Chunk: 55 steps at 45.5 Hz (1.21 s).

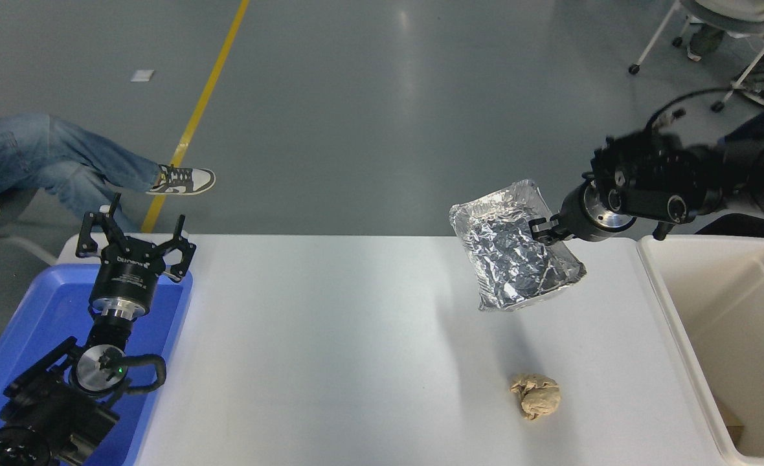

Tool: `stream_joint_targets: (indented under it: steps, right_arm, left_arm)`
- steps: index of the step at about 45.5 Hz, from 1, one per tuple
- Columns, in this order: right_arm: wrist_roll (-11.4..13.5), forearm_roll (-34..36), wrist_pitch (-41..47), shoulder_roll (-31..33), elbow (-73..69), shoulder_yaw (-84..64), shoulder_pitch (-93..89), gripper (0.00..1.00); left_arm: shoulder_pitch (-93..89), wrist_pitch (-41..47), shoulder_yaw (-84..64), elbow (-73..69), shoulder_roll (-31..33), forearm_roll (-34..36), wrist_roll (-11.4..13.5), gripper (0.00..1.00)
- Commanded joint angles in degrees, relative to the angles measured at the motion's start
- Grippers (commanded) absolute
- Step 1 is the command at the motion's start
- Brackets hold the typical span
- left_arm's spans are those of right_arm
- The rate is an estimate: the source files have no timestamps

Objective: Pick up foil plate and place in dustbin

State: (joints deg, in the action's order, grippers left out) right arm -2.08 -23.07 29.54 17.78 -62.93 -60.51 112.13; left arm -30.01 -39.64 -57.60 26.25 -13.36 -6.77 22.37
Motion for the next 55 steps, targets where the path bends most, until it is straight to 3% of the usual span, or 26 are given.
stream_joint_targets:
  steps: [1,8,25,34,44,50,55]
  right_arm:
    - [-0.12,-0.05,11.23,4.19,-5.01,-0.4,16.45,0.0]
    - [-0.12,-0.05,15.37,4.19,-5.18,-0.23,20.67,0.0]
    - [-0.12,-2.23,15.03,6.74,-5.71,-5.49,21.38,0.0]
    - [-1.17,-13.66,11.42,18.5,-3.96,-9.54,15.41,0.0]
    - [-1.96,-23.07,6.69,30.28,7.28,-8.49,2.94,0.0]
    - [-5.65,-24.48,-3.51,32.32,17.73,-7.61,-12.52,0.0]
    - [-6.62,-23.52,-7.74,32.32,26.53,-1.39,-26.23,0.0]
  left_arm:
    - [-0.05,-0.09,0.03,-0.06,0.0,0.09,-0.05,1.0]
    - [-0.05,-0.09,0.03,-0.06,0.0,0.0,-0.05,1.0]
    - [-0.05,-0.09,0.03,0.03,0.0,0.0,-0.05,1.0]
    - [-0.05,-0.09,0.03,0.03,0.0,0.0,-0.05,1.0]
    - [-0.05,-0.09,0.03,-0.06,0.0,0.0,-0.05,1.0]
    - [-0.05,-0.09,0.03,-0.06,0.0,0.0,0.04,1.0]
    - [-0.05,-0.09,0.03,-0.06,0.0,0.0,0.04,1.0]
